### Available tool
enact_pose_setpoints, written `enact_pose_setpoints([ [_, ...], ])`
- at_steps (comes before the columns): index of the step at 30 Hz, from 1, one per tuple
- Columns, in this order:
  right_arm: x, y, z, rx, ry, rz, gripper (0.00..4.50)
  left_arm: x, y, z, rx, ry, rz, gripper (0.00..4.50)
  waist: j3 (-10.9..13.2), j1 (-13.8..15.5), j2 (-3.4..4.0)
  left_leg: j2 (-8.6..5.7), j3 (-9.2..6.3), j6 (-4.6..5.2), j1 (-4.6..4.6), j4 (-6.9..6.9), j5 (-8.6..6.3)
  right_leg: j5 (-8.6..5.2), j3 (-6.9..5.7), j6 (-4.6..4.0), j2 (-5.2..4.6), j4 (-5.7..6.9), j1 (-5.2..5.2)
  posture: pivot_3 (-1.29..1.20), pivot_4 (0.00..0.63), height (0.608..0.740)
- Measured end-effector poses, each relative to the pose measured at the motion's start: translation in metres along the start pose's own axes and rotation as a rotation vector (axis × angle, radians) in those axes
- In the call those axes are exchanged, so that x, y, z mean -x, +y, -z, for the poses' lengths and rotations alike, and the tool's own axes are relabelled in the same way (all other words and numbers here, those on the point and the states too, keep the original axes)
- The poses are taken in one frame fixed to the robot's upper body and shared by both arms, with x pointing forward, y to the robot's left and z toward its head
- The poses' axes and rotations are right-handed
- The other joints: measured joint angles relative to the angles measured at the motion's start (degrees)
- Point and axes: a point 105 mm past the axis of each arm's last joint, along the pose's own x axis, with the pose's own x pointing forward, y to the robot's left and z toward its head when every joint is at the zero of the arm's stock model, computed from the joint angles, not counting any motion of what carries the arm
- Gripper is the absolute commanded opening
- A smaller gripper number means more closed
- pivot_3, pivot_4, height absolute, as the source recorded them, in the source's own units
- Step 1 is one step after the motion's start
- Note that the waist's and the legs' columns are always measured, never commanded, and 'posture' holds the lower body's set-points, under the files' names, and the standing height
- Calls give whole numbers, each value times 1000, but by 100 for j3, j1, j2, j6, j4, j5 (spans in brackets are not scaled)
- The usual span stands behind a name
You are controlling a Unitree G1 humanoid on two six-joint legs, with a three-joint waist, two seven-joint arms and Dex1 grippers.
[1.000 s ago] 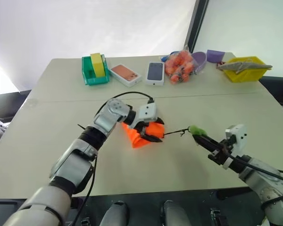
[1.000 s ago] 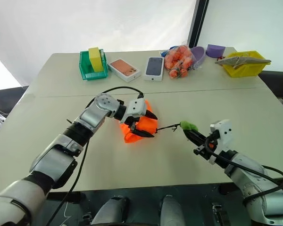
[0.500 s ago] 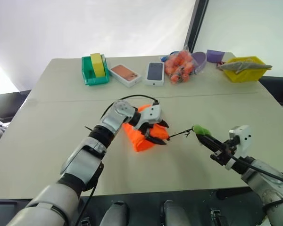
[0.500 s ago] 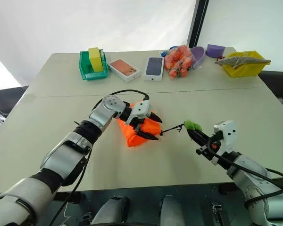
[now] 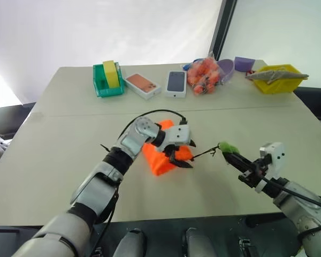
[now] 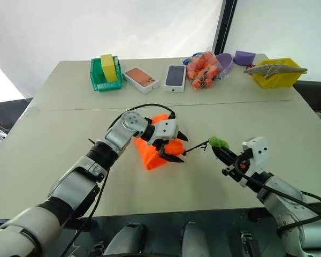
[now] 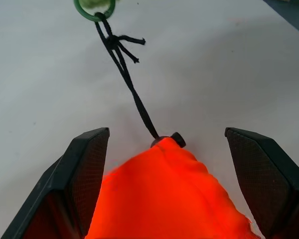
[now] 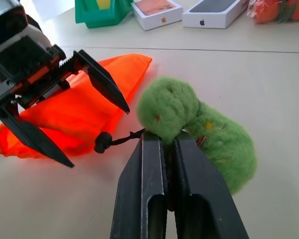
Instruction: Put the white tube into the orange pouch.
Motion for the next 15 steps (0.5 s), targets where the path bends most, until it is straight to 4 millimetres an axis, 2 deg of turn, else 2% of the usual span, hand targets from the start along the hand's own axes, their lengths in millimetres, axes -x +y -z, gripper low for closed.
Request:
enact_pose_setpoints([
  [15, -1, 1, 0, 8, -4, -6, 0, -6, -3, 7, 114, 31, -53, 3963, 0, 0, 1, 0, 0, 0, 11, 0, 0, 0, 1, 0, 0, 1, 9, 0, 150, 740],
])
